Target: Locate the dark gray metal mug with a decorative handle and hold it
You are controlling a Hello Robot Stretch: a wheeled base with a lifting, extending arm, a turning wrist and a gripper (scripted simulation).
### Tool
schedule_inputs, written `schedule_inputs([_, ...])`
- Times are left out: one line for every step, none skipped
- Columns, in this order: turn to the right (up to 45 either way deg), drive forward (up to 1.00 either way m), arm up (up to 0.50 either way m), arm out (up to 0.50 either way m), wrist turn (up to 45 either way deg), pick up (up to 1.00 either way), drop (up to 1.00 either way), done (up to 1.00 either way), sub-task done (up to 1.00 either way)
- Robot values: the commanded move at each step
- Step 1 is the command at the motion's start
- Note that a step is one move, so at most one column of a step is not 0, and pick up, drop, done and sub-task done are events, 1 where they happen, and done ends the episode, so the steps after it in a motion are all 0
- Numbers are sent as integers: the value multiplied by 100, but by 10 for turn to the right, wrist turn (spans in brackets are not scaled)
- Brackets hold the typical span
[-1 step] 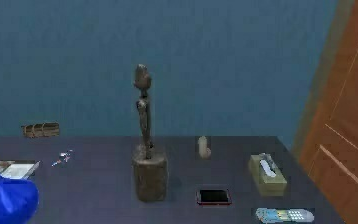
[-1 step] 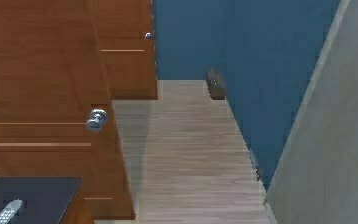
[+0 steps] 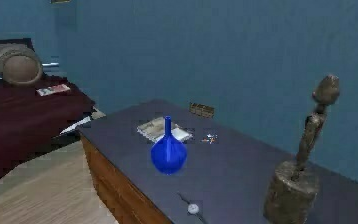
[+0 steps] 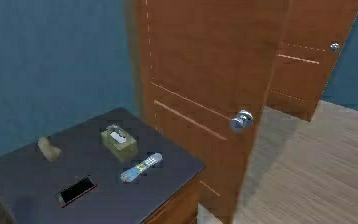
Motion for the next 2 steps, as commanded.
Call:
schedule_inputs([-450, 0, 0, 0, 0, 0, 0, 0, 0])
schedule_inputs([-450, 0, 0, 0, 0, 0, 0, 0, 0])
